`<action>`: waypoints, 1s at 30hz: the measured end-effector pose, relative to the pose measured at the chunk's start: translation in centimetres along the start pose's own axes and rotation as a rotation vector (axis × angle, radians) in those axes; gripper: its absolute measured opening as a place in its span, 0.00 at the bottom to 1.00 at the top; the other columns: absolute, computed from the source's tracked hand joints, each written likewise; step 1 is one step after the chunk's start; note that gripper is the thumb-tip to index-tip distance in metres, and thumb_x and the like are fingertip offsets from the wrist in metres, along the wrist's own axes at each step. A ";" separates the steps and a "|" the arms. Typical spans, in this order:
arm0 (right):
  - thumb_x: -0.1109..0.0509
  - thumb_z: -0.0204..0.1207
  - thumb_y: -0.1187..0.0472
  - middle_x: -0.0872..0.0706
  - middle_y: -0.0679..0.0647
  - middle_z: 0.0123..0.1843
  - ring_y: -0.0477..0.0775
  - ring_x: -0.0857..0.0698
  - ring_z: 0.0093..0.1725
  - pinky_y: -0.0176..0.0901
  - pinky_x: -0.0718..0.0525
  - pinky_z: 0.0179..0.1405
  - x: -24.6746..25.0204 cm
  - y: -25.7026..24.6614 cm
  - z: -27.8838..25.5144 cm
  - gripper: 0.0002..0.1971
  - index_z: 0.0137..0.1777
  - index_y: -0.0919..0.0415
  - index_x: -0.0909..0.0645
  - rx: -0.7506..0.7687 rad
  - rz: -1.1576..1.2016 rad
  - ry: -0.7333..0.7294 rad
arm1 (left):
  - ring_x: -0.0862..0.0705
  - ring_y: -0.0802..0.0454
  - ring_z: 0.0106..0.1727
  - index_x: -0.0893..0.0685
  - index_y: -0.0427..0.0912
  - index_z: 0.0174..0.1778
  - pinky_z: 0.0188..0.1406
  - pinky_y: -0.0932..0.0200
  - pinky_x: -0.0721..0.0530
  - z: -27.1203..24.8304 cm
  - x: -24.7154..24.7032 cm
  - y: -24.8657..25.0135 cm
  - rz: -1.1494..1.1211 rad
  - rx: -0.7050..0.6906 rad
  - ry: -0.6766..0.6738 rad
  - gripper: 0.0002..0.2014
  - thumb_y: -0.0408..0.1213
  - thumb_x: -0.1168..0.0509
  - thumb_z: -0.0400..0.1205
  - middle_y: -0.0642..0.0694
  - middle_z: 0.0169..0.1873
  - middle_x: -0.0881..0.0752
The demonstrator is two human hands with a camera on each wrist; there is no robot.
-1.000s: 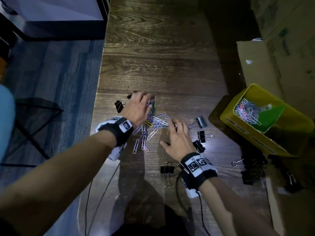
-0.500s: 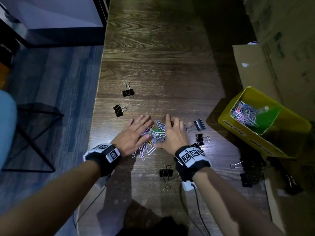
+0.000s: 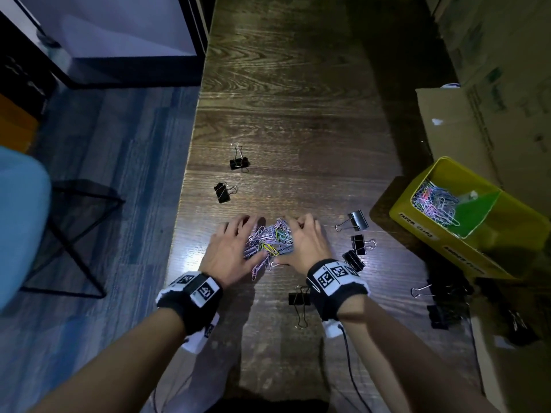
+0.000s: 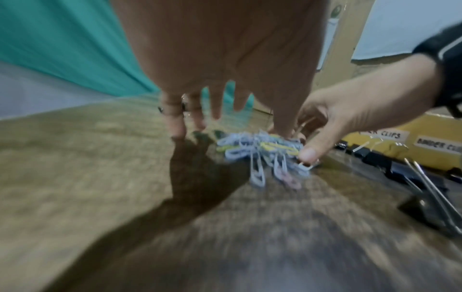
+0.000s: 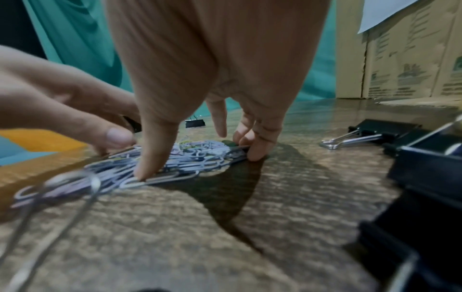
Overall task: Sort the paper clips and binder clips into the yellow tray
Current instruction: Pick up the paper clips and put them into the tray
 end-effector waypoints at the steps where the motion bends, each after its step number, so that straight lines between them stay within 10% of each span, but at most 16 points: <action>1: 0.20 0.63 0.45 0.32 0.59 0.68 0.61 0.33 0.68 0.49 0.33 0.69 0.0 -0.2 -0.1 0.44 0.77 0.54 0.35 -0.009 0.005 -0.007 | 0.26 0.40 0.62 0.38 0.49 0.77 0.61 0.43 0.22 0.3 0.2 0.2 0.054 0.027 -0.023 0.38 0.63 0.38 0.74 0.41 0.69 0.28; 9: 0.25 0.73 0.58 0.14 0.65 0.57 0.63 0.16 0.58 0.46 0.20 0.54 -0.2 -1.2 -0.3 0.18 0.62 0.63 0.18 -0.079 0.098 -0.062 | 0.18 0.41 0.56 0.18 0.44 0.64 0.58 0.50 0.21 1.6 0.6 2.2 -0.221 0.096 -0.074 0.20 0.36 0.29 0.75 0.41 0.57 0.18; 22: 0.22 0.70 0.54 0.21 0.68 0.68 0.63 0.16 0.60 0.48 0.20 0.65 2.0 1.4 -0.4 0.26 0.68 0.57 0.20 -0.199 0.382 0.007 | 0.14 0.62 0.33 0.18 0.30 0.60 0.37 0.67 0.13 2.1 2.2 -1.6 -1.049 0.407 -0.112 0.18 0.20 0.30 0.73 0.41 0.42 0.11; 30: 0.16 0.61 0.53 0.10 0.57 0.48 0.52 0.14 0.52 0.48 0.17 0.61 4.0 2.7 -1.5 0.29 0.63 0.58 0.16 -0.175 0.582 0.078 | 0.11 0.58 0.34 0.15 0.35 0.52 0.33 0.67 0.14 2.7 6.2 -1.6 -1.152 0.357 -0.021 0.15 0.19 0.30 0.71 0.50 0.30 0.09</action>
Point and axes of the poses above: each hand's wrist, its own z-axis towards the middle knuckle, its own x-axis out of the back of the hand, y = z × x, the point moved 6 cm from there along z, towards the middle knuckle
